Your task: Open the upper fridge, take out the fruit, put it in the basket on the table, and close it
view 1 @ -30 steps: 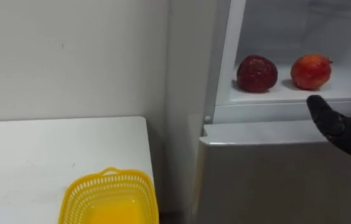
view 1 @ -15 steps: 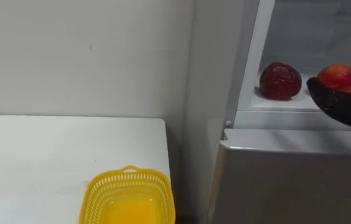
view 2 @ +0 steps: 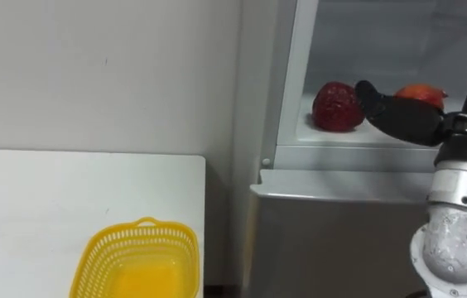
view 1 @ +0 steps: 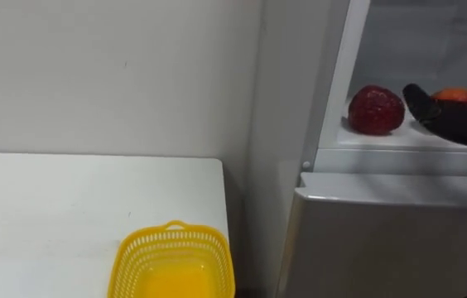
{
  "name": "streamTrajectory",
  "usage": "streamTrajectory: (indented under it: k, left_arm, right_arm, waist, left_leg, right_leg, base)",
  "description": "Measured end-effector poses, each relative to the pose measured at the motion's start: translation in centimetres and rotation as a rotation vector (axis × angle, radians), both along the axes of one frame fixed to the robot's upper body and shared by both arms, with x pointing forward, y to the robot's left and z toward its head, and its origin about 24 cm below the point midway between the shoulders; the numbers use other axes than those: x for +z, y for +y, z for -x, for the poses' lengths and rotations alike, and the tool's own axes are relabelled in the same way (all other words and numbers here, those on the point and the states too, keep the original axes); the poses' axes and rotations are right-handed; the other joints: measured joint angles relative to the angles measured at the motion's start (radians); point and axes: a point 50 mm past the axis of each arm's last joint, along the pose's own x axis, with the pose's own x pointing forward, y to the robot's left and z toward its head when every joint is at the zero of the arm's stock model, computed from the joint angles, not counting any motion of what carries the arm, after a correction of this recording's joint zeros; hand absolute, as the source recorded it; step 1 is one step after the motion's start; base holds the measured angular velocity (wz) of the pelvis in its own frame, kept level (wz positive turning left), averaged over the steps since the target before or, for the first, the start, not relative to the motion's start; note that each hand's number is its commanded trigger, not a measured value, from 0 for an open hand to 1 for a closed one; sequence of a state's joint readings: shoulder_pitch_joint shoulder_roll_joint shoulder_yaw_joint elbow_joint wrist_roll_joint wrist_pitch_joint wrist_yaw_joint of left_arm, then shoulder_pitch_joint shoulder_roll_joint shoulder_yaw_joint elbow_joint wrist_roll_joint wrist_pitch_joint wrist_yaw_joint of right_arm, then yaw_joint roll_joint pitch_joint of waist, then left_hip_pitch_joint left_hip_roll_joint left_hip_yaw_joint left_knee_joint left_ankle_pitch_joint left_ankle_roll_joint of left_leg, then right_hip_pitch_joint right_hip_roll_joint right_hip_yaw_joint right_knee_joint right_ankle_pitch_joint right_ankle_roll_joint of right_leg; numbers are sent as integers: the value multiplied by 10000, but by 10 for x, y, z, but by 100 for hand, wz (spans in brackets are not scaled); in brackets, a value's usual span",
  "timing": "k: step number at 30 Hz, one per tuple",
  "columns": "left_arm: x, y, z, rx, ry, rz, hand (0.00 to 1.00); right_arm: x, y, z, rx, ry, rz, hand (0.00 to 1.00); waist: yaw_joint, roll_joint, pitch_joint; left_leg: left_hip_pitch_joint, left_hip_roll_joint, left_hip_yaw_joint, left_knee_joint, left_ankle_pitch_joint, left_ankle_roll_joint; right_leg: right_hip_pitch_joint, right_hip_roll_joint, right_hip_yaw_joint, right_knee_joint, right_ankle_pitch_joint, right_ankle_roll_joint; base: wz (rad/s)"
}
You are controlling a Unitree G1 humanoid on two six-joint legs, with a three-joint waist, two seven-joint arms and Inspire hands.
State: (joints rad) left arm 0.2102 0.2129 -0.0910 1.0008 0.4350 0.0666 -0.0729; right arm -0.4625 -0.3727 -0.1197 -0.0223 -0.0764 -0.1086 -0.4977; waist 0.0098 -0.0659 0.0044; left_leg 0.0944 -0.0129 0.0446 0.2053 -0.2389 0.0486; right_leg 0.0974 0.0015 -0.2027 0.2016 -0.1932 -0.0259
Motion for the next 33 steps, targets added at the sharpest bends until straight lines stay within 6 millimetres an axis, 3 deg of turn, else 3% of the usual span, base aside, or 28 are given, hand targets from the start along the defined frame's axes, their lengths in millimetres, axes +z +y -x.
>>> streamTrajectory:
  k: [11,15,18,23,33]
  left_arm:
    - [1,3,0,93,-6,-59,0]
    - [2,7,0,342,-76,-140,0]
    - [2,9,0,472,-114,-203,0]
    - [2,9,2,508,-49,-221,0]
    - [3,11,2,693,-112,-274,0]
  right_arm:
    - [4,4,-4,447,274,608,0]
    - [5,4,-4,505,359,842,0]
    - [7,0,-4,503,559,1178,0]
    - [8,-3,-6,700,996,1529,0]
    - [-19,-18,-21,1269,2947,1188,0]
  waist:
    - [168,-166,-93]
    - [229,-298,-34]
    - [227,-370,-46]
    - [239,-332,-19]
    - [224,-415,-50]
  left_leg:
    - [0,0,-32,17,9,-11]
    - [-51,-4,-73,87,8,-10]
    - [-164,-12,-177,150,6,-12]
    - [-200,-6,-211,148,4,-14]
    - [-145,-2,-193,178,5,-16]
  right_leg:
    - [12,1,-14,-4,0,0]
    - [34,-8,-66,-23,0,0]
    - [-15,-25,-181,-2,2,-4]
    - [-9,-20,-205,-1,8,-14]
    - [33,-20,-164,14,12,-21]
  base:
    - [0]
    - [4]
    - [11]
    - [2]
    - [0]
